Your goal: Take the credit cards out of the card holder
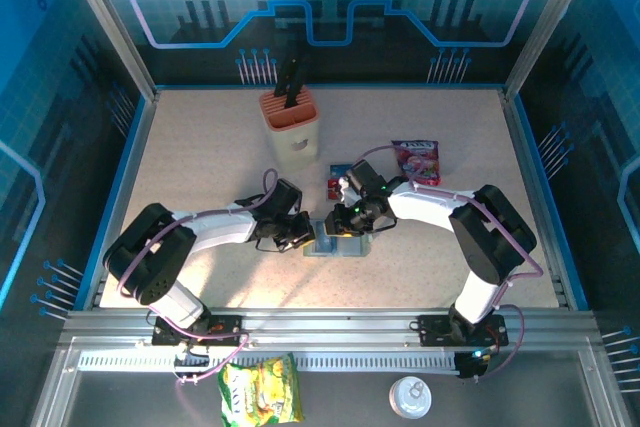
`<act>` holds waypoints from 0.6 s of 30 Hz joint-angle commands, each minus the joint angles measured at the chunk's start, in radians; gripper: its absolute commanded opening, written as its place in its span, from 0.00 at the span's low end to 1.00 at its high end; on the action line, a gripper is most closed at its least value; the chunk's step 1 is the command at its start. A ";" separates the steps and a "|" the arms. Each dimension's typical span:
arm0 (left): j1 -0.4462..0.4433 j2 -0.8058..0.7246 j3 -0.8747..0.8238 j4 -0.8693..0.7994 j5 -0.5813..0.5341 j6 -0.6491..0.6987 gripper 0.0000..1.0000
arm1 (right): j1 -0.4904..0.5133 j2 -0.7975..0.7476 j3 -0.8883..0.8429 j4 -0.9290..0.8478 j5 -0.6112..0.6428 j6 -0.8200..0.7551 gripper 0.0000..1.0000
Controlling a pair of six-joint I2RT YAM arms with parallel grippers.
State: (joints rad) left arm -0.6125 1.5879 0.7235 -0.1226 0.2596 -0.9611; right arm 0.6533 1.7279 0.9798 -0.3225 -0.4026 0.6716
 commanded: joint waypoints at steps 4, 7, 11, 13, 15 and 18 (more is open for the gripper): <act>-0.003 0.007 0.011 -0.067 -0.012 0.032 0.00 | -0.001 0.039 -0.018 0.032 -0.049 0.022 0.31; -0.003 0.011 0.017 -0.069 -0.008 0.032 0.00 | 0.000 0.053 -0.021 0.054 -0.066 0.032 0.31; -0.003 0.012 0.019 -0.070 -0.006 0.031 0.00 | 0.001 0.067 -0.022 0.068 -0.080 0.043 0.31; -0.003 0.014 0.018 -0.071 -0.005 0.030 0.00 | 0.003 0.071 -0.024 0.081 -0.088 0.049 0.31; -0.003 0.013 0.019 -0.071 -0.005 0.031 0.00 | 0.002 0.076 -0.029 0.096 -0.101 0.057 0.31; -0.004 0.011 0.015 -0.073 -0.006 0.029 0.00 | 0.003 0.088 -0.032 0.114 -0.121 0.066 0.30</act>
State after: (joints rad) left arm -0.6125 1.5879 0.7273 -0.1337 0.2592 -0.9581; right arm 0.6533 1.7897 0.9642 -0.2340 -0.4831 0.7177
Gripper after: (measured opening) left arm 0.041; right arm 0.305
